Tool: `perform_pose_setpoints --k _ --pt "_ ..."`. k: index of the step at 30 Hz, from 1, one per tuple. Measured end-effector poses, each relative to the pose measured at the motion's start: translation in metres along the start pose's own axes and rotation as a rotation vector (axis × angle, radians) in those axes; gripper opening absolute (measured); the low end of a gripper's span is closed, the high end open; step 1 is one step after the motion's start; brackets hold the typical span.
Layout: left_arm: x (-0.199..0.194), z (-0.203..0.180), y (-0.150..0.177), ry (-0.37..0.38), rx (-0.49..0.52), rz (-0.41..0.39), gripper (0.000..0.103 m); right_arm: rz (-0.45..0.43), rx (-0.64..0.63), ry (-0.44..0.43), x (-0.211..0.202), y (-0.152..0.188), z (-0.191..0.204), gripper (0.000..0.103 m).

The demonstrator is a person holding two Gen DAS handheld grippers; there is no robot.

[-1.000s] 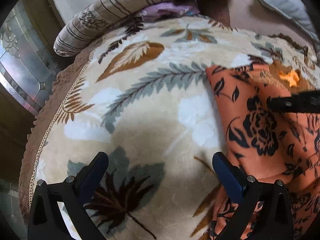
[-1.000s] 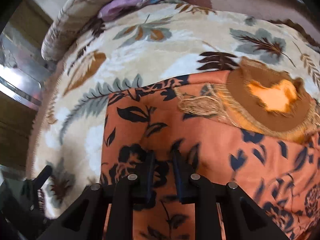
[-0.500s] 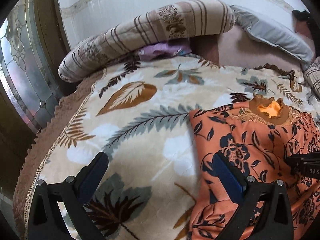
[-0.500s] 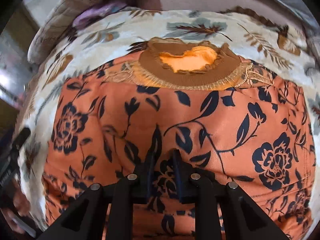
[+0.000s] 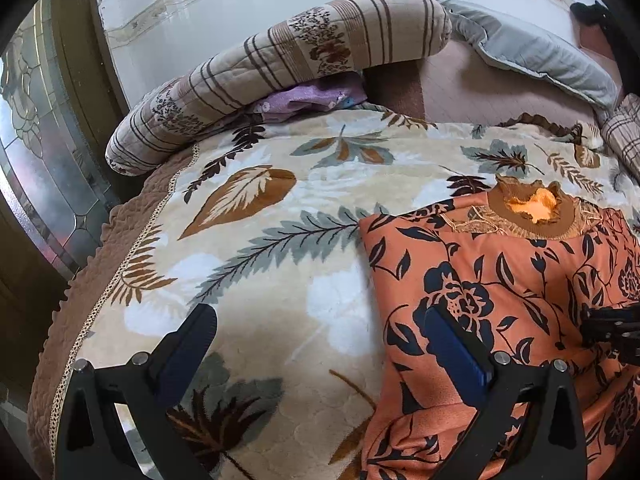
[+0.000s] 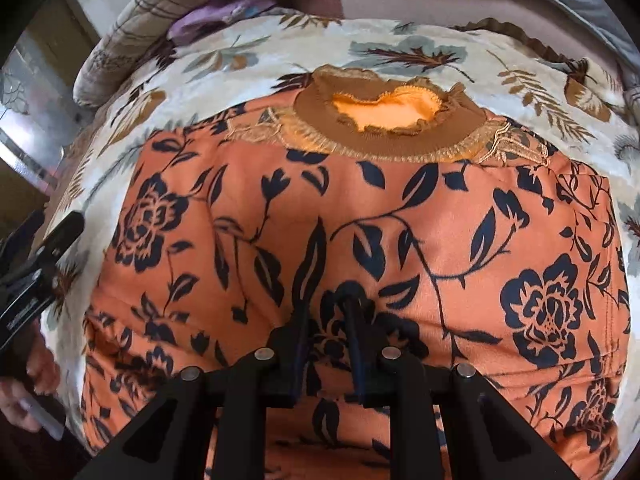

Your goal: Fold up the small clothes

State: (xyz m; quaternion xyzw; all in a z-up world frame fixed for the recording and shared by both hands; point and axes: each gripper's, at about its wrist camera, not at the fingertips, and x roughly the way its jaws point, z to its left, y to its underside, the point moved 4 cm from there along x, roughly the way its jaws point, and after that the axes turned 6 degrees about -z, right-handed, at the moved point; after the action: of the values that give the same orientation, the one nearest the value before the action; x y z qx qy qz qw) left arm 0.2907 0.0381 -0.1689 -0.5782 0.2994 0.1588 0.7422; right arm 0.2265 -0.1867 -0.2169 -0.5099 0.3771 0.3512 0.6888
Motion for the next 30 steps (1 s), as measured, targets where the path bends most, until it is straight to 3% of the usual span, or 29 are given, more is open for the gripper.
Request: perform_pose_setpoints --k 4,11,15,18,25,30 --pt "0.003 -0.006 0.003 -0.001 0.019 0.011 0.103 -0.016 0.059 -0.01 -0.017 -0.002 -0.023 0.022" --pt "0.021 -0.024 0.016 0.02 0.066 0.092 0.103 -0.116 0.249 0.128 -0.043 -0.008 -0.115 0.022" --pt "0.032 -0.037 0.025 0.033 0.104 0.141 0.103 -0.069 0.346 0.167 -0.029 0.002 -0.162 0.022" --pt "0.033 -0.042 0.028 0.036 0.129 0.148 0.103 -0.106 0.343 0.101 -0.032 0.01 -0.168 0.022" --pt "0.033 -0.036 0.035 0.09 0.106 0.181 0.103 -0.124 0.342 0.059 -0.045 0.031 -0.184 0.022" --pt "0.02 -0.041 0.039 0.051 0.153 0.134 0.103 -0.158 0.3 0.066 -0.054 0.047 -0.184 0.022"
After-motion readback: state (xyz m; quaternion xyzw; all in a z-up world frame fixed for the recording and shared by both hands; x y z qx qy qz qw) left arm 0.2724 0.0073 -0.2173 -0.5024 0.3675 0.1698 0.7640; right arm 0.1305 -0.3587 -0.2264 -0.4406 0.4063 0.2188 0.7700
